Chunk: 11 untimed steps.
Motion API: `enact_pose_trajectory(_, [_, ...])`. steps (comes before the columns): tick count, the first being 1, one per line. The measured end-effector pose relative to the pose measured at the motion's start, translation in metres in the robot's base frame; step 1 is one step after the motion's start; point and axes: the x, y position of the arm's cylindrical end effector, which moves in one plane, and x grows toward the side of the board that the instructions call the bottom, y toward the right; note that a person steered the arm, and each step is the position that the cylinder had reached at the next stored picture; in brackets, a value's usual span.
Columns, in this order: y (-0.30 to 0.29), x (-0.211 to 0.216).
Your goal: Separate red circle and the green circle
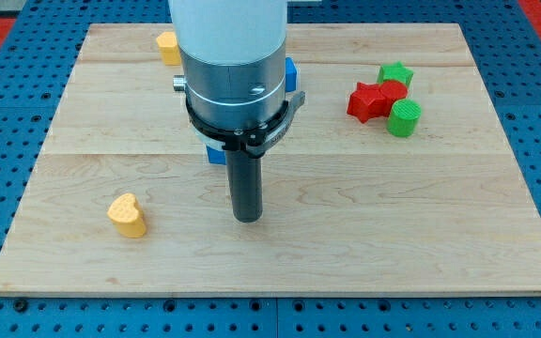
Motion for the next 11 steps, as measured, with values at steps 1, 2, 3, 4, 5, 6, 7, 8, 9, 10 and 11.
enact_pose_trajectory(1, [0.026, -0.021])
enact_pose_trajectory(2, [0.089, -0.047])
enact_pose_trajectory(3, [0.128, -0.06])
enact_pose_trajectory(4, [0.193, -0.089])
enact_pose_trajectory(5, [0.216, -0.089])
enact_pose_trajectory(6, [0.247, -0.096])
enact_pose_trajectory(7, [0.269, -0.122])
enact_pose_trajectory(8, [0.27, -0.147])
enact_pose_trajectory(9, [0.232, -0.168])
enact_pose_trajectory(10, [0.177, -0.17])
enact_pose_trajectory(11, [0.116, -0.171])
